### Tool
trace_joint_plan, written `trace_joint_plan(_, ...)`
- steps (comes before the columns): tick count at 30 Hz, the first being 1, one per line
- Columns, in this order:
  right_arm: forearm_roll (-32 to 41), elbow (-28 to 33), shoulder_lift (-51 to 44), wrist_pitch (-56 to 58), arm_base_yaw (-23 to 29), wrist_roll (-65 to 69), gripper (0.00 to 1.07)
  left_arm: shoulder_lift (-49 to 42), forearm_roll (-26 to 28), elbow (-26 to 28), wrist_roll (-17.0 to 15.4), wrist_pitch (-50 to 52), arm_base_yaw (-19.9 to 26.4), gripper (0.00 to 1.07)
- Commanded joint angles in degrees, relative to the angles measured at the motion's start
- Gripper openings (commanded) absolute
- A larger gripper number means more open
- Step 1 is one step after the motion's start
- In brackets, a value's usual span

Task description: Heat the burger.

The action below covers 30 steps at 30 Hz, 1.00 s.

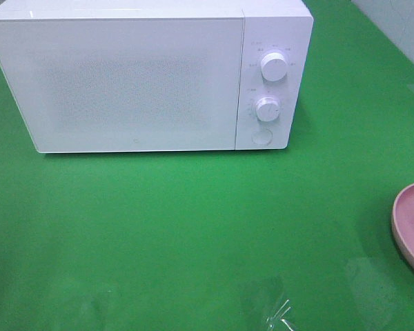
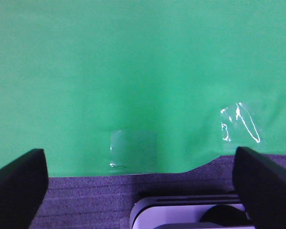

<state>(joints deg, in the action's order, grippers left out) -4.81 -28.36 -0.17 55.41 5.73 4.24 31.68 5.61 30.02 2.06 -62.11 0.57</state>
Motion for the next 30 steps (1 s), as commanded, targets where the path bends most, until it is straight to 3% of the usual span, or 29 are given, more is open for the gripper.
trace_joint_plan(1, -0.17, 0.29, -1.66, -0.4, -0.52, -0.52, 0.74, -1.32, 0.11, -0.34, 0.23, 0.69, 0.17, 0.98)
trace_joint_plan(30, -0.17, 0.29, -1.66, -0.4, -0.52, -0.52, 0.74, -33.17, 0.11, -0.34, 0.57, 0.8, 0.17, 0.98)
